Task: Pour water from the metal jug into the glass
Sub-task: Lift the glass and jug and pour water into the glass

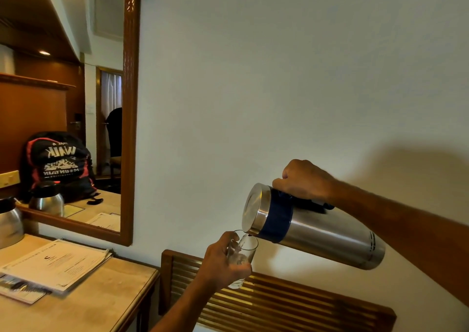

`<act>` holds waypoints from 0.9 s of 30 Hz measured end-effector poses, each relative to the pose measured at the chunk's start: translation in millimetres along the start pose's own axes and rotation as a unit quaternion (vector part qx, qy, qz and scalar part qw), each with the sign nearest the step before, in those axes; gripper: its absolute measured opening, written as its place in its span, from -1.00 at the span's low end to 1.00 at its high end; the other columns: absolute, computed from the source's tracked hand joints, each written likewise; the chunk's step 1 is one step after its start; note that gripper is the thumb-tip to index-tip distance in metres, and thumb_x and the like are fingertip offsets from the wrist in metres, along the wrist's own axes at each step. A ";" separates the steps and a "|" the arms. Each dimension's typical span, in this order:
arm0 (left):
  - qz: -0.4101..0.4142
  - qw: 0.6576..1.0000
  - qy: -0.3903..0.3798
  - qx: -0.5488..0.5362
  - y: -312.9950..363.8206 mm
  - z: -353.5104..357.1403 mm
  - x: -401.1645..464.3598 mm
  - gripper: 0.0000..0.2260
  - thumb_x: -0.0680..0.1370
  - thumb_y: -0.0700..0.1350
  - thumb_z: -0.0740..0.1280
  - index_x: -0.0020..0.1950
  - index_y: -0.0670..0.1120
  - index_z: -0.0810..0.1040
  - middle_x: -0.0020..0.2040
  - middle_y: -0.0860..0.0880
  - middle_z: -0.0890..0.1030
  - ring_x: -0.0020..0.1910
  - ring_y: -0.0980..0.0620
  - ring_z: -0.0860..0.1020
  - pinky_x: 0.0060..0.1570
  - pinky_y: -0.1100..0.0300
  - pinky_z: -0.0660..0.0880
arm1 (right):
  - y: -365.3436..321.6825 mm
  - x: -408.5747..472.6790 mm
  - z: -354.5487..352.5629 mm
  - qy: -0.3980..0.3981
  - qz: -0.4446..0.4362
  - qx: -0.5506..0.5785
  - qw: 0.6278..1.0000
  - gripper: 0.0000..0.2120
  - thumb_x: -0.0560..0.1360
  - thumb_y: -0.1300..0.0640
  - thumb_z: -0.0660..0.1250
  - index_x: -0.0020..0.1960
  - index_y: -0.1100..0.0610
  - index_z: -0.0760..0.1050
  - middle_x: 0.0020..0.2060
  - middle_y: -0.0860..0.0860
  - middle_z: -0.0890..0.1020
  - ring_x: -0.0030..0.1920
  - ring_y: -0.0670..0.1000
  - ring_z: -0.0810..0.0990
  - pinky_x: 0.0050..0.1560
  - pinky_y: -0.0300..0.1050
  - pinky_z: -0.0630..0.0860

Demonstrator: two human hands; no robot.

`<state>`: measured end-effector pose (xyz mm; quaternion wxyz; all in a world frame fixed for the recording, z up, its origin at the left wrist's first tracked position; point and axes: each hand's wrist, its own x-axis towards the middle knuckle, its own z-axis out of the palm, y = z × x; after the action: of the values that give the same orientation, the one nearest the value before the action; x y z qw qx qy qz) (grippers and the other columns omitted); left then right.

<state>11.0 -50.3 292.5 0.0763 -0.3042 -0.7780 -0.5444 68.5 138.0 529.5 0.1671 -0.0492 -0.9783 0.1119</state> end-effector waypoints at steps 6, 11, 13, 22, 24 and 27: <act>0.006 1.000 -0.002 -0.005 -1.9 -1.6 2.6 -0.43 0.23 0.11 0.58 0.17 0.15 0.43 0.01 0.13 0.60 -0.10 0.01 0.66 -0.18 0.26 0.68 | -0.3 1.5 -0.2 0.002 -0.008 -0.007 1.000 -0.64 0.37 -0.12 0.33 -0.33 0.18 0.59 -0.45 0.04 0.57 -0.40 0.00 0.52 -0.34 -0.09 0.42; 0.009 1.000 -0.006 -0.007 -2.0 -1.3 3.2 -0.41 0.21 0.13 0.57 0.17 0.20 0.42 0.00 0.17 0.60 -0.10 0.05 0.65 -0.23 0.36 0.63 | -2.5 2.2 0.1 0.006 -0.013 -0.017 1.000 -0.65 0.35 -0.14 0.32 -0.39 0.14 0.55 -0.49 0.01 0.53 -0.42 -0.01 0.50 -0.35 -0.10 0.41; 0.009 1.000 -0.006 -0.011 -2.6 -0.4 3.3 -0.40 0.20 0.13 0.58 0.15 0.25 0.40 0.02 0.18 0.59 -0.10 0.03 0.65 -0.25 0.37 0.62 | -3.2 2.2 -1.2 0.009 -0.014 -0.021 1.000 -0.65 0.36 -0.13 0.32 -0.40 0.13 0.54 -0.50 0.01 0.52 -0.43 -0.01 0.49 -0.36 -0.10 0.40; 0.006 1.000 0.002 -0.012 -5.7 5.3 3.8 -0.41 0.20 0.15 0.59 0.12 0.29 0.40 -0.01 0.21 0.60 -0.14 0.10 0.66 -0.26 0.37 0.62 | 0.5 -0.2 -6.1 0.016 -0.024 -0.050 0.998 -0.64 0.41 -0.12 0.31 -0.42 0.12 0.51 -0.52 0.00 0.50 -0.44 -0.02 0.47 -0.37 -0.13 0.39; 0.005 1.000 0.000 -0.015 -4.6 6.7 4.1 -0.40 0.19 0.16 0.59 0.13 0.30 0.40 0.00 0.22 0.60 -0.13 0.11 0.66 -0.25 0.37 0.62 | 1.7 -1.0 -5.9 0.016 -0.026 -0.055 0.998 -0.63 0.42 -0.12 0.31 -0.43 0.11 0.49 -0.52 -0.01 0.49 -0.45 -0.03 0.46 -0.37 -0.14 0.38; 0.011 1.000 -0.002 -0.017 -1.9 8.8 3.9 -0.40 0.19 0.17 0.58 0.13 0.34 0.39 0.01 0.22 0.61 -0.10 0.12 0.66 -0.23 0.37 0.63 | 2.9 -2.6 -4.8 0.019 -0.031 -0.061 0.997 -0.62 0.42 -0.12 0.31 -0.45 0.09 0.47 -0.55 -0.02 0.47 -0.46 -0.03 0.45 -0.39 -0.17 0.37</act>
<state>8.7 -41.3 289.3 0.0759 -0.3150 -0.7653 -0.5561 72.7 141.5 532.4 0.1861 -0.0309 -0.9810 0.0461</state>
